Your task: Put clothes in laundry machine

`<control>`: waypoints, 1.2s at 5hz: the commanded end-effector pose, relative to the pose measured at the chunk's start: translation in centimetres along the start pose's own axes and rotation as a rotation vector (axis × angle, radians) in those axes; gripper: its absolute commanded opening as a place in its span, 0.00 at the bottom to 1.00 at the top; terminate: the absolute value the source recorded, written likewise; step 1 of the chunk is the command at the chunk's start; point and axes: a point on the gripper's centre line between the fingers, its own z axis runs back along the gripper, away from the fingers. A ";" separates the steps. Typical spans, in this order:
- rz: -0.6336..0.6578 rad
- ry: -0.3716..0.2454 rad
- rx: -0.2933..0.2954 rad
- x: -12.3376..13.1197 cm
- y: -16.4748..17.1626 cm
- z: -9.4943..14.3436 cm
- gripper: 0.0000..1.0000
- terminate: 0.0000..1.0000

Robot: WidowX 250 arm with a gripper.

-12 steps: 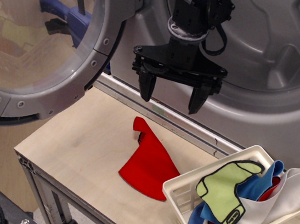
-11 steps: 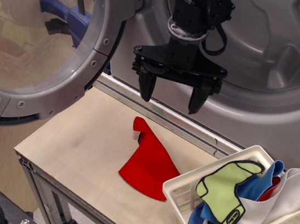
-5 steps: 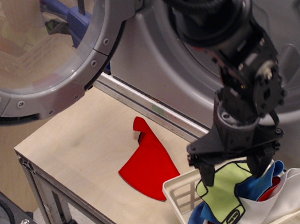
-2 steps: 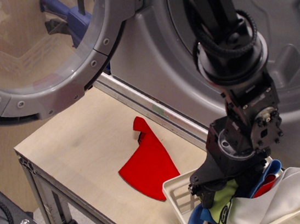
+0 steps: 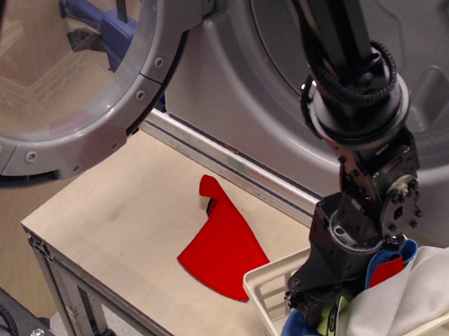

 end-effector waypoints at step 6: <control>-0.166 -0.163 -0.305 4.1 -1.9 15.1 0.00 0.00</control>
